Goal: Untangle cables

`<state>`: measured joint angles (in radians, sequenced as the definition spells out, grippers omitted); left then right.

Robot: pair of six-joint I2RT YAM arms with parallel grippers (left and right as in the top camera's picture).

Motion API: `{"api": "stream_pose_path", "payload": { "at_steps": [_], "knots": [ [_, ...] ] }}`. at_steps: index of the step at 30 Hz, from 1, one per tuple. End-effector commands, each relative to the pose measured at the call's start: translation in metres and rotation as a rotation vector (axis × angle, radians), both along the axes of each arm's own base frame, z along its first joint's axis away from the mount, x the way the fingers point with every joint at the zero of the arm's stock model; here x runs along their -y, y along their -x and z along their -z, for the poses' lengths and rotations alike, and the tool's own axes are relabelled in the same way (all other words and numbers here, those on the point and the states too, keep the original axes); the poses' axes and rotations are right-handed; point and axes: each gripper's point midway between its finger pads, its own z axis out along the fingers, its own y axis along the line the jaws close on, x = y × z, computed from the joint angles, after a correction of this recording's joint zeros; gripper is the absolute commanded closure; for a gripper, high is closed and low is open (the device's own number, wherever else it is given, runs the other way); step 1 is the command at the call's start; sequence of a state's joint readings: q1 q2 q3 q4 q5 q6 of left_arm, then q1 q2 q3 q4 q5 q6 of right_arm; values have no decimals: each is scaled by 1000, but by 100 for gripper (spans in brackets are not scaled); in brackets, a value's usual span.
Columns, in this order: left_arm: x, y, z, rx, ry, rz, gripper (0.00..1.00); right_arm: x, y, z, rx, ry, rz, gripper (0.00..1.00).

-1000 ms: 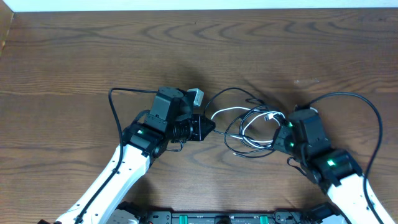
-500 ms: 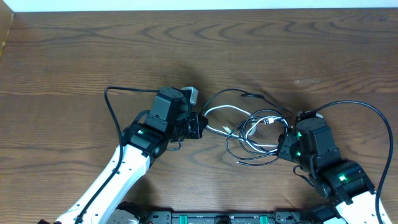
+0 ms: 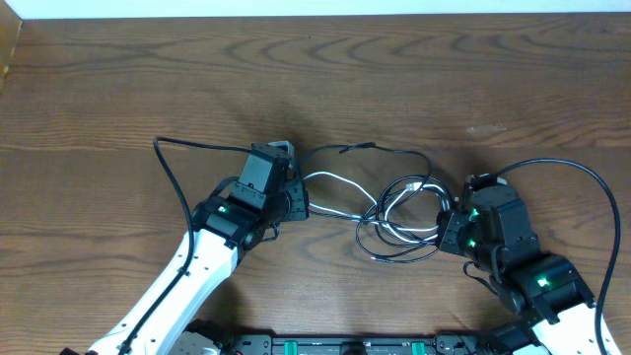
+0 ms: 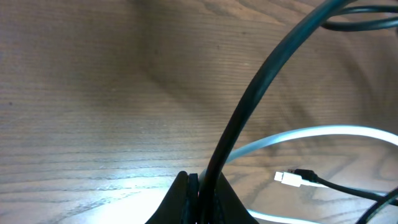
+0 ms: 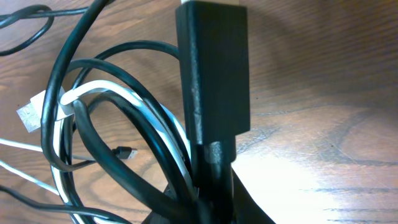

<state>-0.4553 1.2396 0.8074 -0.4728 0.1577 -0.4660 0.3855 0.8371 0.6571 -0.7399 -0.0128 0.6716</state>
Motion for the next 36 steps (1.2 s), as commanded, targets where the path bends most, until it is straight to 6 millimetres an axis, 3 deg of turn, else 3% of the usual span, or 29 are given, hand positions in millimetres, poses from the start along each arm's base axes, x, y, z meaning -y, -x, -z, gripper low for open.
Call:
{"api": "stream_pose_path", "payload": {
  "at_steps": [1, 8, 21, 30, 36],
  "knots": [
    [-23, -8, 0, 42, -97, -57, 92, 9, -1, 2, 12, 41, 15, 99],
    [-25, -8, 1, 40, -103, -73, 92, 5, 3, 4, -10, 22, -4, 99],
    [-61, -15, 12, 41, -250, -250, 92, 10, 6, 7, -20, 54, -8, 99],
    [-62, -14, 31, -14, -283, -255, 91, 12, 3, 6, -4, 66, 5, 99],
    [-60, -18, 29, 2, -274, -257, 92, 18, -2, 3, 19, 93, 30, 99]
  ]
}}
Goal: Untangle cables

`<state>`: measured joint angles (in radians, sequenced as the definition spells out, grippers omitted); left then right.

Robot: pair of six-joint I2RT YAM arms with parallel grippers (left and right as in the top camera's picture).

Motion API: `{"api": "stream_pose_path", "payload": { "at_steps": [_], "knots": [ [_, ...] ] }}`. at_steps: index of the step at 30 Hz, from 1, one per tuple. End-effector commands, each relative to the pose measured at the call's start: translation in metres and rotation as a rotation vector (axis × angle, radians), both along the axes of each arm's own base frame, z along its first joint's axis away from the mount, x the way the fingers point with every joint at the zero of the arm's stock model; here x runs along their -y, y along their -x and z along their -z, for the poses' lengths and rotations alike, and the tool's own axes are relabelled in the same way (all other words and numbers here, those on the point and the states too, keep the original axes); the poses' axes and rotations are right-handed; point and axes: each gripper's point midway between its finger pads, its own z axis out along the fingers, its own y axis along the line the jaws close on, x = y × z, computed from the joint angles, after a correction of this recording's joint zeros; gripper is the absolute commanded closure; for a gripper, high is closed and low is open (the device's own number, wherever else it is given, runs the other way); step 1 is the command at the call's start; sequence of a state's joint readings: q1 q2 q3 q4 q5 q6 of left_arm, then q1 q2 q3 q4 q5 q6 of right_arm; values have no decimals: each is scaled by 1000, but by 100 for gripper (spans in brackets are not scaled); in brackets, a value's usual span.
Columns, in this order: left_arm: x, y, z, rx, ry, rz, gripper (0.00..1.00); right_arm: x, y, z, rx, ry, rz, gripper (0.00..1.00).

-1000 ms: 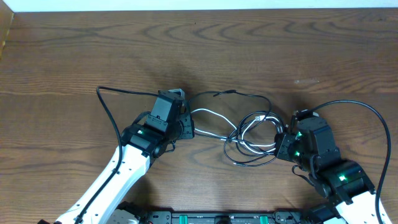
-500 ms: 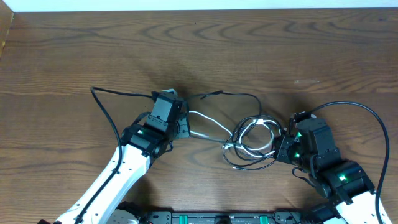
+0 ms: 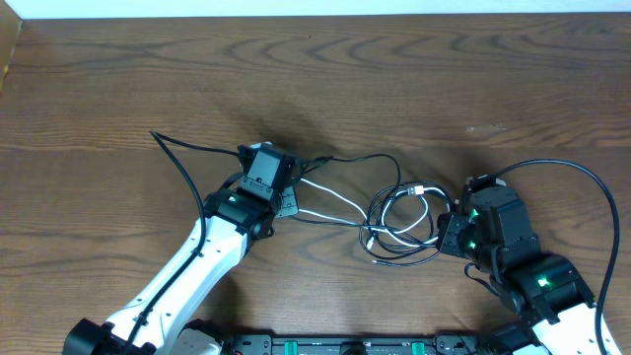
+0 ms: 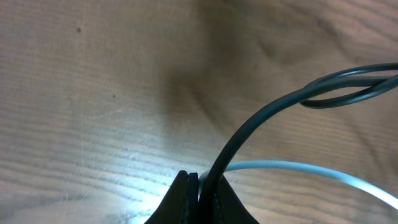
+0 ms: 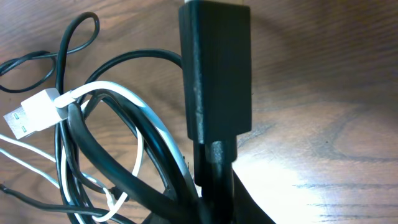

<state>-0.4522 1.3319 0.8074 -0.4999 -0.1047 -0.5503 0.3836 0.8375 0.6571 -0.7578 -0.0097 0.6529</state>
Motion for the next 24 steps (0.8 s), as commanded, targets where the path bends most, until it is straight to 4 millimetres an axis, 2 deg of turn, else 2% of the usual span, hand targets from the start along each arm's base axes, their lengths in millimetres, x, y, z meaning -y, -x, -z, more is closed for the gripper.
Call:
{"api": "stream_pose_path", "payload": {
  "at_steps": [1, 7, 14, 21, 24],
  "knots": [
    [-15, -6, 0, 27, -58, -46, 92, 18, -6, 0, 38, 82, 49, 99],
    [-14, -8, -1, 36, -54, -47, 91, 28, -20, -9, 111, 123, 102, 99],
    [-14, -8, -1, 36, -54, -47, 91, 24, -36, -25, 201, 93, 118, 99],
    [-14, -8, -1, 36, -62, -34, 91, 49, -41, -29, 238, 202, 216, 98],
    [-15, -8, -1, 36, -85, 7, 91, 49, -41, -30, 242, 199, 218, 99]
  ]
}}
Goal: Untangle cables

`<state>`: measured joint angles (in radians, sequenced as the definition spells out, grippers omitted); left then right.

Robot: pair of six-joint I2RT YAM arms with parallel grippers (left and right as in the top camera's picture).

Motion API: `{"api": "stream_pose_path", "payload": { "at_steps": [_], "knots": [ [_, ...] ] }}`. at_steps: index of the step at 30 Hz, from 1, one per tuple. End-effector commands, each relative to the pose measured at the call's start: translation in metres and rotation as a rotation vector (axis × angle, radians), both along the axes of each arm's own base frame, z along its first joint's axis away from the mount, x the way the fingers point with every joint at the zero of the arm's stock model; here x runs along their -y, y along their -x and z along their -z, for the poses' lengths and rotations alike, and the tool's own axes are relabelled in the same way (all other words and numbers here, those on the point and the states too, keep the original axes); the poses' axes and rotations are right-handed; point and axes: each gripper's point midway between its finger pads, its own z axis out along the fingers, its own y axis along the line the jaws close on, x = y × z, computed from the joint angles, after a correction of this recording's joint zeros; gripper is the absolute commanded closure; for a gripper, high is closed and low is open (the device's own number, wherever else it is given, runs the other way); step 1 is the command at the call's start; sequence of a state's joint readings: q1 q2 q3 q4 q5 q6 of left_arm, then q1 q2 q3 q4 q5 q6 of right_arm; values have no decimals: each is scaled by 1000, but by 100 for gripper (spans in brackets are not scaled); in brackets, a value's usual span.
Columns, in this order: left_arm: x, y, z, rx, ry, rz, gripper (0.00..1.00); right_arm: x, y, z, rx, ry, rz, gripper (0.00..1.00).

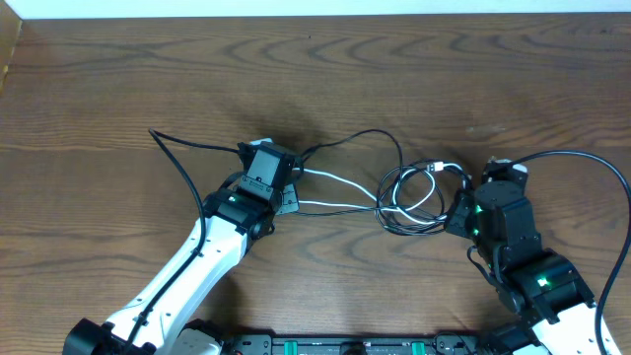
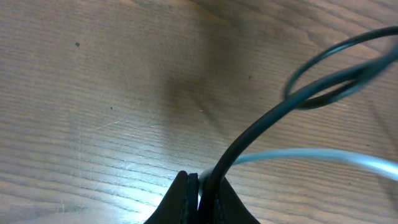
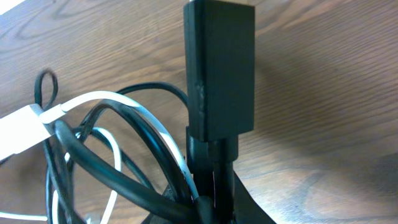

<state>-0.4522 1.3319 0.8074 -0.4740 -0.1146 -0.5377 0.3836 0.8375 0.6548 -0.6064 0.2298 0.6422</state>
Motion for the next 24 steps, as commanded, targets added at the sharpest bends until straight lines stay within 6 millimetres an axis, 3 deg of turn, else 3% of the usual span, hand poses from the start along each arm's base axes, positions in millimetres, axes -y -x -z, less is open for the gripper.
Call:
{"api": "stream_pose_path", "payload": {
  "at_steps": [1, 4, 5, 7, 8, 11, 15, 18, 21, 24],
  "knots": [
    [-15, -2, 2, 9, -90, 13, 91, 18, -3, -3, 31, 66, 68, 99],
    [-15, -2, 2, 9, -104, 38, 71, 8, -2, -2, 20, 25, 24, 99],
    [-15, -2, 2, 9, -103, 38, 63, 4, -2, -1, 14, 12, 10, 99],
    [-15, -2, 2, 9, -103, 38, 35, 1, -1, 1, 4, -1, -5, 99],
    [-15, -2, 2, 9, -102, 39, 32, -2, -1, 2, -3, -11, -17, 99],
    [-7, 1, 4, -8, -59, 63, 31, -13, 1, 9, -44, -45, -62, 99],
    [24, 9, 4, -51, 92, 153, 31, -20, 2, 24, -106, -57, -84, 97],
    [63, 18, -6, -57, 252, 356, 31, -28, 3, 37, -164, -70, -109, 97],
    [104, 34, -28, -23, 432, 623, 31, -46, 3, 47, -215, -134, -174, 97],
    [119, 41, -41, 20, 501, 750, 31, -60, 0, 53, -237, -180, -217, 97]
  ]
}}
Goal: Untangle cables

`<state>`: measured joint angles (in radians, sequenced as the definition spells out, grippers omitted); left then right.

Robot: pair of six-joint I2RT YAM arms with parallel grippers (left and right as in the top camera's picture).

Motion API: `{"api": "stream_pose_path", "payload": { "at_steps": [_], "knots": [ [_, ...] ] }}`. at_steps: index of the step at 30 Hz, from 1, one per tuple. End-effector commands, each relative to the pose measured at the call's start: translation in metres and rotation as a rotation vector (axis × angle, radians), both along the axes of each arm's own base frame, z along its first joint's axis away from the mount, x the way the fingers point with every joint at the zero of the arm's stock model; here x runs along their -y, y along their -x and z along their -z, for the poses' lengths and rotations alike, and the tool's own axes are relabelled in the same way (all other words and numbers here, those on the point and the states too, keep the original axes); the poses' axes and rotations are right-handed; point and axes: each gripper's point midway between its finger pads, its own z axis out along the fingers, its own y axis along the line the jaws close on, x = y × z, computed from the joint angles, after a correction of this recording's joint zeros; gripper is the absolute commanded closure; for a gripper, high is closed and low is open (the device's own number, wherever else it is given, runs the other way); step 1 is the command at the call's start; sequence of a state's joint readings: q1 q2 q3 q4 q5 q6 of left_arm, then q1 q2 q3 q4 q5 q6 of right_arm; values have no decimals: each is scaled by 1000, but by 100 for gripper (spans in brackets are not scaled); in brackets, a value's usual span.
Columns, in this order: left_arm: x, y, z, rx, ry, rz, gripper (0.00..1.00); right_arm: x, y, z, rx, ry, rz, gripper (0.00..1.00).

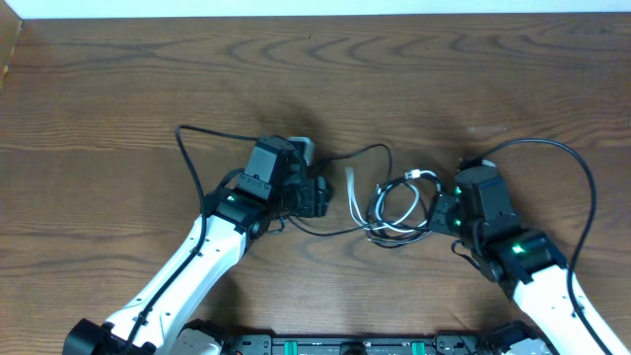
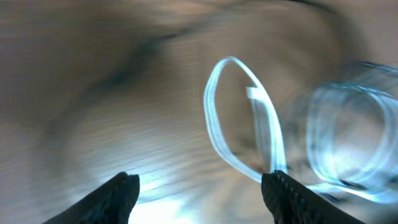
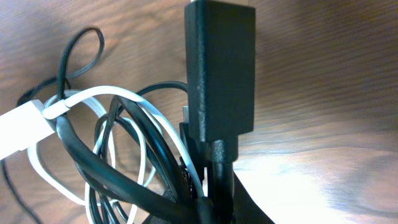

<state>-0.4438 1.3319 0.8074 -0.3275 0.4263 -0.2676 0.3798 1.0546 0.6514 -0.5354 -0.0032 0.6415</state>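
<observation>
A knot of black and white cables [image 1: 397, 208] lies at mid table. My right gripper [image 1: 441, 213] is shut on the thick black cable just below its black block plug [image 3: 221, 68], and coils of the knot [image 3: 118, 155] press against its jaws [image 3: 217, 200]. A white USB plug [image 3: 18, 132] sticks out to the left. My left gripper [image 1: 321, 195] is open just left of the knot; its fingers [image 2: 121, 194] stand wide apart around nothing. Ahead of it a slack white cable loop [image 2: 239, 118] lies on the wood; the left wrist view is blurred.
A thin black cable [image 1: 187, 148] runs in a loop out behind my left arm. The thick black cable [image 1: 589, 197] arcs round the right arm to the right. The wooden table [image 1: 315, 79] reaches to a pale edge at the far side.
My left gripper has opened and let go of the thin black cable, and now points right at the knot. The white cable has gone slack into a loop. My right gripper and the knot sit further left.
At first my left gripper was shut on the thin black cable and my right on the plug cable by the knot. Then the left stood further left, then the right further right, with the cables stretched between them. Now the left is open and the cables lie slack.
</observation>
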Motion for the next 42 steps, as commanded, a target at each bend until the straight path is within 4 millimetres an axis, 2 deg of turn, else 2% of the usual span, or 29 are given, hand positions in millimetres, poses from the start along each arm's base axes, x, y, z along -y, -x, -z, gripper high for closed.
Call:
{"api": "stream_pose_path", "payload": {
  "at_steps": [1, 5, 9, 14, 18, 21, 25, 26, 27, 30, 33, 35, 37, 42],
  "knots": [
    [29, 24, -16, 14, 147, 243, 31, -19, 3, 5, -41, -82, -69, 97],
    [30, 23, -17, 23, 151, 245, 31, -33, 4, 6, -60, -138, -123, 99],
    [32, 24, -18, 40, 148, 267, 32, -55, 8, -4, -32, -215, -262, 99],
    [44, 30, -21, 85, 144, 330, 31, -74, 16, -16, -31, -318, -352, 99],
    [43, 23, -13, 133, 53, 300, 33, -88, 28, -23, -61, -406, -423, 99],
    [36, 15, -6, 165, -38, 252, 45, -96, 36, -29, -82, -461, -468, 99],
    [22, 3, 1, 197, -138, 186, 77, -96, 38, -30, -80, -465, -482, 99],
    [17, 0, 3, 199, -167, 161, 81, -94, 36, -29, -71, -457, -486, 99],
    [9, -4, 6, 204, -209, 128, 90, -91, 35, -29, -65, -449, -488, 99],
    [-19, -15, 13, 201, -328, -23, 92, -71, 28, -18, -75, -390, -419, 99],
    [-41, -23, 14, 183, -377, -197, 92, -31, 19, 5, -122, -245, -249, 99],
    [-44, -25, 13, 176, -371, -252, 92, -4, 19, 18, -156, -152, -152, 99],
    [-43, -27, 11, 170, -345, -284, 92, 13, 21, 25, -185, -95, -91, 99],
    [-39, -33, 6, 150, -263, -385, 92, 31, 26, 32, -218, -25, -34, 99]
  ]
}}
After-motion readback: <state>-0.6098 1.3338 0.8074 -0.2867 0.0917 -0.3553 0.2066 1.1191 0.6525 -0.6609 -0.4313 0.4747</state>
